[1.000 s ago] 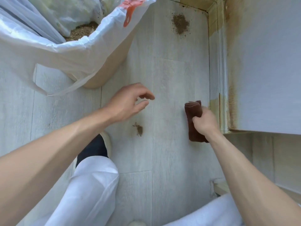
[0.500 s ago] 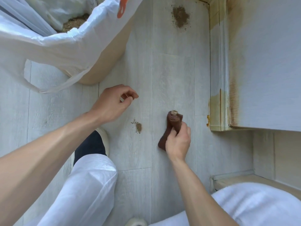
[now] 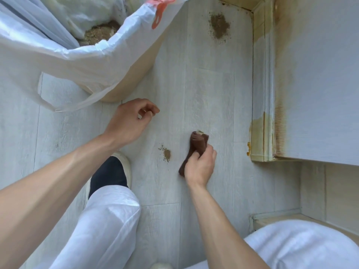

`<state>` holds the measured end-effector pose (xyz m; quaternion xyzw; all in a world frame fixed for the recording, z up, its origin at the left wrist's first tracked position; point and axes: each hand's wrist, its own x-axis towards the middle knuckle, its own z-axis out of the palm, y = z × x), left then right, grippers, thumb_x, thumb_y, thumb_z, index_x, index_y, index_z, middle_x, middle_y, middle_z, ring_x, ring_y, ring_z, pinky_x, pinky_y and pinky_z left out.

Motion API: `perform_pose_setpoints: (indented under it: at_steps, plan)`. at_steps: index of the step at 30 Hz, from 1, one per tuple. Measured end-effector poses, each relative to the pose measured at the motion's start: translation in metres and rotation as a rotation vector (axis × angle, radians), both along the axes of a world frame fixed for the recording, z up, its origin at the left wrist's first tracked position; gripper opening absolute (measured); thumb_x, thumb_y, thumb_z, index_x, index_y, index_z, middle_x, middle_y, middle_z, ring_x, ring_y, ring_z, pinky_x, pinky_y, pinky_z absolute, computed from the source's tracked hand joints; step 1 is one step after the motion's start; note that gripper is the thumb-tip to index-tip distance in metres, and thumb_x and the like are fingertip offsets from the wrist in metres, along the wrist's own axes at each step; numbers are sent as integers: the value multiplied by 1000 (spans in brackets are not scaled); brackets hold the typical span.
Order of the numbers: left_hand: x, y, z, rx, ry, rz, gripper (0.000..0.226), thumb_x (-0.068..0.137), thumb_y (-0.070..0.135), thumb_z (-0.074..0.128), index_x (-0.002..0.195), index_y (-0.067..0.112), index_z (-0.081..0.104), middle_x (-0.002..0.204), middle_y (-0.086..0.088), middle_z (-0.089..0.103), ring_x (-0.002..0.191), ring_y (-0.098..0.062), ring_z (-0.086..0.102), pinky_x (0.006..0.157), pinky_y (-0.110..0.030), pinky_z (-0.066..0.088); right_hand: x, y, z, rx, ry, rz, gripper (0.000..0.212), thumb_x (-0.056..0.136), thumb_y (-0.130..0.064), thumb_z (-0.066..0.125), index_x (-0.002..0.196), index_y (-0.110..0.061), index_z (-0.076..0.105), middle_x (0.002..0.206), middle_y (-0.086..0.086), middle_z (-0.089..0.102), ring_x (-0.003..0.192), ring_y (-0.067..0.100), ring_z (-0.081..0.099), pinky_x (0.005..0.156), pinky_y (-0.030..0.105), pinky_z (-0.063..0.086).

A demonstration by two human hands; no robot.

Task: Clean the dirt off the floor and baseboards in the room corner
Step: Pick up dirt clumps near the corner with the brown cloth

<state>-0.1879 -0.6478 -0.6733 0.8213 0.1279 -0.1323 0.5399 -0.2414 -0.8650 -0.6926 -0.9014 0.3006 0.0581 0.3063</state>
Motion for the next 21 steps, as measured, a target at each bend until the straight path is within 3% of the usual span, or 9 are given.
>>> perform_pose_setpoints:
  at_steps: [1, 4, 7, 10, 13, 16, 21]
  plan:
    - [0, 2, 0, -5, -1, 14, 23, 100, 14, 57, 100, 32, 72, 101, 19, 70, 94, 3, 61, 76, -5, 39, 13, -19, 3, -36, -36, -47, 36, 97, -2, 49, 132, -4, 56, 129, 11, 53, 114, 29, 55, 90, 22, 34]
    - [-2, 8, 1, -12, 6, 30, 23, 99, 15, 57, 100, 32, 72, 100, 19, 70, 95, 2, 61, 78, -9, 41, 74, -86, 5, -190, -87, -142, 38, 98, -7, 51, 135, -6, 57, 133, 14, 54, 122, 32, 55, 102, 34, 39]
    - [-5, 18, 2, 4, 26, -12, 22, 100, 18, 57, 101, 35, 71, 103, 20, 69, 97, 3, 61, 79, -12, 43, 125, -122, -10, -209, -31, -78, 36, 99, -10, 52, 135, -10, 60, 131, 14, 60, 125, 34, 56, 108, 39, 41]
    - [-10, 28, 1, 18, 46, 19, 22, 100, 18, 57, 102, 34, 71, 102, 21, 69, 95, 5, 60, 75, -9, 43, 117, -79, -29, -186, -68, 69, 42, 95, -1, 52, 136, -6, 60, 140, 13, 57, 131, 34, 50, 114, 36, 33]
    - [-11, 31, 0, 28, 66, 54, 23, 100, 17, 56, 100, 35, 71, 100, 22, 70, 93, 7, 59, 73, -1, 40, 57, -5, -35, -93, -120, 321, 58, 87, 8, 49, 141, -9, 59, 151, 7, 49, 138, 25, 38, 120, 26, 23]
    - [-11, 30, 2, 20, 72, 71, 22, 100, 20, 56, 99, 38, 70, 99, 25, 70, 94, 7, 59, 72, -2, 39, 31, 15, -20, 116, -114, 603, 58, 86, 7, 46, 139, -11, 61, 144, 2, 56, 134, 19, 43, 120, 27, 29]
    - [-17, 33, 5, 30, 47, 70, 22, 100, 19, 56, 102, 35, 71, 100, 22, 70, 95, 3, 61, 74, -3, 41, 107, 25, -11, 245, -88, 445, 52, 86, -2, 46, 133, -15, 66, 126, -3, 65, 119, 13, 57, 112, 34, 41]
